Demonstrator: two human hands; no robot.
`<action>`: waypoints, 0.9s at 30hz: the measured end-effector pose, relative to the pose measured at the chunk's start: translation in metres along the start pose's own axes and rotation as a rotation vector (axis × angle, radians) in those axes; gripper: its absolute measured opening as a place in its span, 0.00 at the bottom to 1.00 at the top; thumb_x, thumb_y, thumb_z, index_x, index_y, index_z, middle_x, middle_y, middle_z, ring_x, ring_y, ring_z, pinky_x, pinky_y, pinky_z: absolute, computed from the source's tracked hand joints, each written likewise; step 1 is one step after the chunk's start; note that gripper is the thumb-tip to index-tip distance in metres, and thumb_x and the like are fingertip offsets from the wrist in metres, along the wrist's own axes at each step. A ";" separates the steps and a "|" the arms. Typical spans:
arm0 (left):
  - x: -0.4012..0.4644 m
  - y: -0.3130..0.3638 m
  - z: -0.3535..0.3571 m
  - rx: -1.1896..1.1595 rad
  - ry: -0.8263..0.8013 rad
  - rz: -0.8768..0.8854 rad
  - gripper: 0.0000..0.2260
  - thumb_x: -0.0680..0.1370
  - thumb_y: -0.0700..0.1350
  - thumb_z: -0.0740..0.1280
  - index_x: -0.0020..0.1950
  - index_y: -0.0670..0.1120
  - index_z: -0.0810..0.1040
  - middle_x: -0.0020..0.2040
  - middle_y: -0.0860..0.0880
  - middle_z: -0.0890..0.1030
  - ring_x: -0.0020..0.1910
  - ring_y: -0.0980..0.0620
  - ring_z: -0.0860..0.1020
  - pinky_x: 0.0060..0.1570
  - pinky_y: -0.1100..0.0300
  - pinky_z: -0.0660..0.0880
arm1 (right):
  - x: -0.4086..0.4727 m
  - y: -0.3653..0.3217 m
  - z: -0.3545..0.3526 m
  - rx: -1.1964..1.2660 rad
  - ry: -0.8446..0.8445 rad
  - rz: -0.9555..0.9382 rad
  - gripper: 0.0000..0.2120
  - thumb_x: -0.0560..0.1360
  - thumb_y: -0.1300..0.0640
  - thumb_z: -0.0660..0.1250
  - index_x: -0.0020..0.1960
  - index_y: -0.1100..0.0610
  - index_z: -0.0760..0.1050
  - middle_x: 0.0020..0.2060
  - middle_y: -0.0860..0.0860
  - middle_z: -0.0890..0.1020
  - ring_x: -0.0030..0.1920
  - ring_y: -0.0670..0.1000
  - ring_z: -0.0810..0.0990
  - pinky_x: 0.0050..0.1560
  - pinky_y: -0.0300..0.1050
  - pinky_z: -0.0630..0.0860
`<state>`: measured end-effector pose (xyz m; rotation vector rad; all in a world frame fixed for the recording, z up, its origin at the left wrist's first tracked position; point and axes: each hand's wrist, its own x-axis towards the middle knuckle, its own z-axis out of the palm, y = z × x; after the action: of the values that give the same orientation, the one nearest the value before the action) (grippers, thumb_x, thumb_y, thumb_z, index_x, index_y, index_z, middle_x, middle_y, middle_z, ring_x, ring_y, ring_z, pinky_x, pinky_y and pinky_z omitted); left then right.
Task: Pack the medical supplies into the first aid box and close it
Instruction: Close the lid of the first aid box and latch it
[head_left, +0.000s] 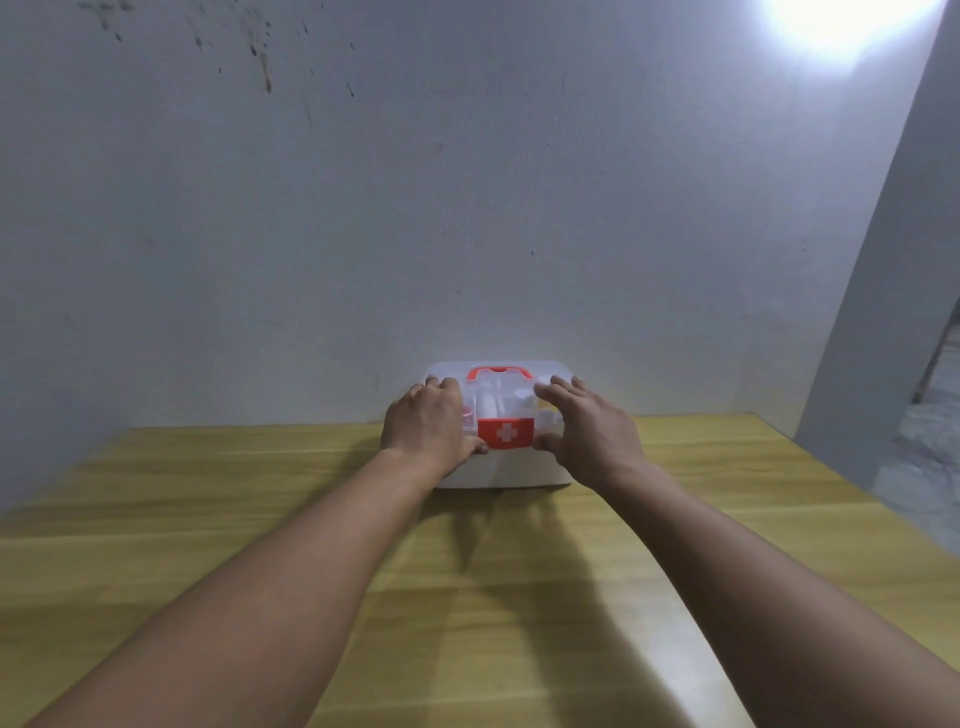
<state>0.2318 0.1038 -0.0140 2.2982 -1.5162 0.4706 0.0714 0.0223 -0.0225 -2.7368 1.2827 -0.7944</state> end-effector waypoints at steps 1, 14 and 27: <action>0.002 0.000 0.001 -0.004 0.001 -0.003 0.32 0.67 0.61 0.75 0.61 0.41 0.71 0.57 0.44 0.78 0.56 0.44 0.77 0.50 0.54 0.73 | 0.002 0.000 0.001 0.001 0.000 0.003 0.31 0.73 0.50 0.71 0.73 0.47 0.64 0.74 0.46 0.66 0.76 0.50 0.59 0.69 0.49 0.66; 0.028 -0.006 0.014 0.003 -0.020 -0.026 0.31 0.68 0.60 0.75 0.61 0.42 0.70 0.58 0.44 0.77 0.57 0.44 0.76 0.50 0.54 0.73 | 0.025 0.000 0.012 0.050 0.009 0.029 0.30 0.73 0.51 0.71 0.72 0.48 0.65 0.72 0.47 0.70 0.76 0.50 0.60 0.68 0.50 0.67; 0.024 -0.005 0.018 0.009 -0.168 -0.051 0.51 0.65 0.66 0.72 0.76 0.41 0.54 0.78 0.41 0.55 0.77 0.42 0.55 0.74 0.42 0.55 | 0.022 0.007 0.014 0.027 -0.116 0.018 0.42 0.73 0.52 0.71 0.78 0.48 0.49 0.79 0.51 0.46 0.79 0.54 0.43 0.76 0.58 0.53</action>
<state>0.2463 0.0780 -0.0198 2.4296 -1.5295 0.2766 0.0846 -0.0004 -0.0268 -2.7015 1.2620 -0.6359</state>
